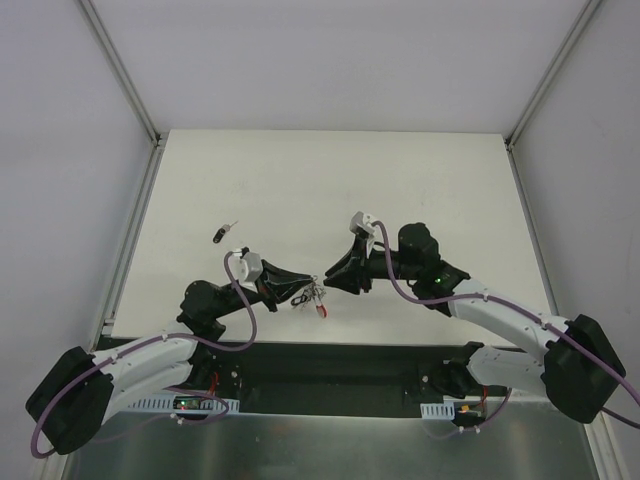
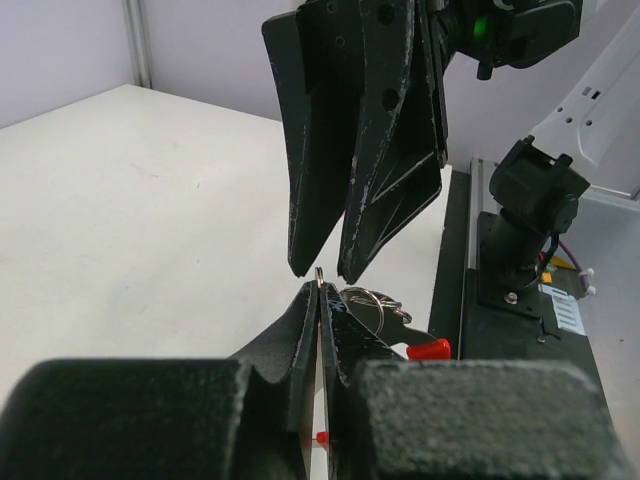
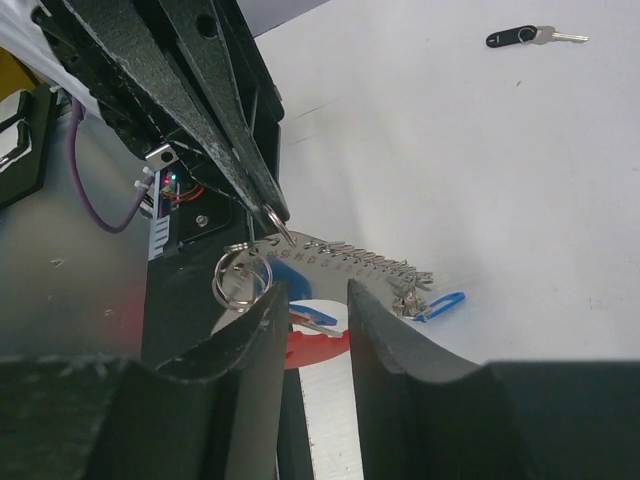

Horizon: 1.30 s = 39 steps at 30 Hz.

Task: Put the keys on the keyring

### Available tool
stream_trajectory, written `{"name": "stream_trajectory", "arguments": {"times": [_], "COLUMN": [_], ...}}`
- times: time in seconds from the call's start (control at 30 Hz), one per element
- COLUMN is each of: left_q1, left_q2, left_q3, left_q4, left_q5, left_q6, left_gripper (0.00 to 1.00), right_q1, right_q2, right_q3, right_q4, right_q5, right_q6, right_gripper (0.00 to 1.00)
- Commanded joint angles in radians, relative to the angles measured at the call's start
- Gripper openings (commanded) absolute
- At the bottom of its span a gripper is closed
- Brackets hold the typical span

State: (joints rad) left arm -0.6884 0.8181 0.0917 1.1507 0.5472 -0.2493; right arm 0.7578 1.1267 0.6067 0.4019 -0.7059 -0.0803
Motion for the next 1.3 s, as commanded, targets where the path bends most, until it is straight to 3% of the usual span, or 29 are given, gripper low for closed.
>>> {"name": "stream_trajectory", "arguments": {"times": [0.0,0.8,1.0,1.07,1.17,1.27], "left_q1": [-0.008,-0.007,-0.008,-0.007,-0.002,0.021], "left_q2": [0.029,0.076,0.099,0.082,0.012,-0.097], "left_q3": [0.031,0.043,0.046,0.054,0.074,0.114], "left_q4": [0.15,0.219,0.227,0.196,0.048,-0.172], "left_q5": [0.028,0.04,0.046,0.045,0.028,0.008], "left_q6": [-0.048,-0.096,-0.102,-0.096,-0.064,-0.001], "left_gripper": [0.0,0.0,0.0,0.0,0.21,0.25], "right_q1": [0.002,0.012,0.011,0.006,-0.011,-0.031], "right_q2": [0.024,0.123,0.114,0.102,0.061,0.01], "right_q3": [0.051,0.09,0.094,0.096,0.102,0.108], "right_q4": [0.116,0.204,0.206,0.183,0.115,0.056], "right_q5": [-0.063,-0.179,-0.195,-0.196,-0.184,-0.17], "right_q6": [0.013,0.045,0.048,0.042,0.014,-0.007], "right_gripper": [0.31,0.21,0.01,0.01,0.01,0.01]}}
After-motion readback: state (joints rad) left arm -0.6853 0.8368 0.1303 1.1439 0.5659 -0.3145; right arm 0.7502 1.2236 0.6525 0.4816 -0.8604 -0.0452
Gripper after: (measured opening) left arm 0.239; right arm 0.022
